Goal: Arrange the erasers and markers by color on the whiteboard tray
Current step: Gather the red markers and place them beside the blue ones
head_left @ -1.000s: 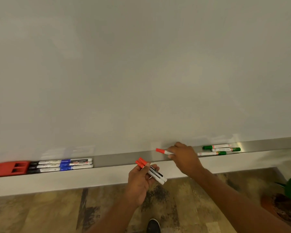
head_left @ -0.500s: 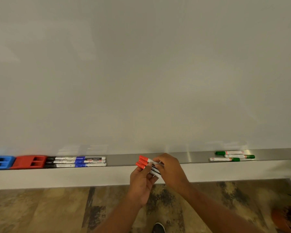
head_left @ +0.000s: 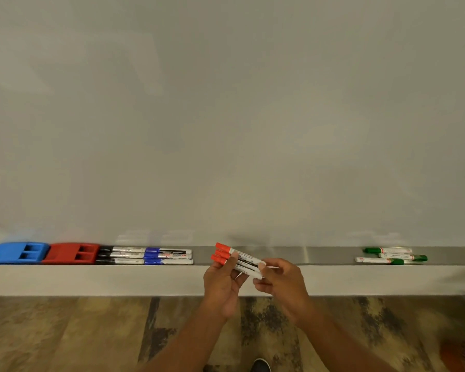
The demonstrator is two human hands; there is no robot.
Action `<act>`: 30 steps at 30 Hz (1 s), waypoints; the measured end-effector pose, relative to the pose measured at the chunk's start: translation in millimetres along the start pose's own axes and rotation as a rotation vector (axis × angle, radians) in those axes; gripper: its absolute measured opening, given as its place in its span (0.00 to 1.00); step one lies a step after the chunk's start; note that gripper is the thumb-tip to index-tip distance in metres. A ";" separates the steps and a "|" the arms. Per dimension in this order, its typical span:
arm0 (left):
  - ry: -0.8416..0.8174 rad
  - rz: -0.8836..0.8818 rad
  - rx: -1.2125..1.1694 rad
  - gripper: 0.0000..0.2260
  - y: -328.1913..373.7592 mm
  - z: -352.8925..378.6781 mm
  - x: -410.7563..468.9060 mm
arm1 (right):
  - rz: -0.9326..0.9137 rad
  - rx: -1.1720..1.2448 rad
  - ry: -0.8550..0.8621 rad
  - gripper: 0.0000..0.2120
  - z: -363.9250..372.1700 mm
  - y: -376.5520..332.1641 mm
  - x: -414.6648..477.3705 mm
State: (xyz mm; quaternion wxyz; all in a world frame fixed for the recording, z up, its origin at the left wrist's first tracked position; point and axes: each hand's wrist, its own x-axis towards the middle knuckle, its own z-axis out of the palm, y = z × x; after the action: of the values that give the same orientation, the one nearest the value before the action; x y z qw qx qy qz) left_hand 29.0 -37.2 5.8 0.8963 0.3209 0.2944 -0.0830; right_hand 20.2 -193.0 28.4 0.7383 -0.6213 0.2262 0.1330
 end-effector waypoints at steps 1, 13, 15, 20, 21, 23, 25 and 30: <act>0.002 -0.001 -0.005 0.06 2.2 -2.6 -0.1 | -0.003 0.040 0.016 0.08 6.4 2.6 -1.3; 0.069 0.005 -0.064 0.08 29.1 -30.9 1.8 | -0.010 0.100 0.126 0.10 58.3 16.0 7.1; 0.053 -0.007 -0.039 0.09 33.1 -34.0 2.9 | -0.019 0.080 0.113 0.09 58.8 17.1 10.8; 0.087 -0.047 0.091 0.10 43.2 -50.0 6.2 | -0.036 0.014 0.155 0.06 62.7 16.7 29.7; 0.102 -0.040 0.133 0.10 44.7 -53.9 5.1 | -0.039 0.003 0.158 0.06 62.3 16.4 34.2; 0.155 -0.001 0.251 0.08 46.9 -61.8 1.9 | -0.037 -0.016 0.154 0.07 61.6 16.8 43.1; 0.233 0.086 0.523 0.07 46.2 -70.5 -2.2 | -0.024 -0.052 0.153 0.08 61.3 18.7 50.6; 0.183 0.452 1.344 0.17 37.5 -86.3 -13.0 | 0.012 -0.129 0.155 0.10 67.5 23.7 64.8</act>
State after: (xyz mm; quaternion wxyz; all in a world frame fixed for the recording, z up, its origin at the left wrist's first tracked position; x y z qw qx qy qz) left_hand -9.8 45.4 -20.5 0.4718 0.8625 0.1801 -0.0315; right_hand 76.1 -127.9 -15.7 0.6763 -0.6745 0.2776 0.1031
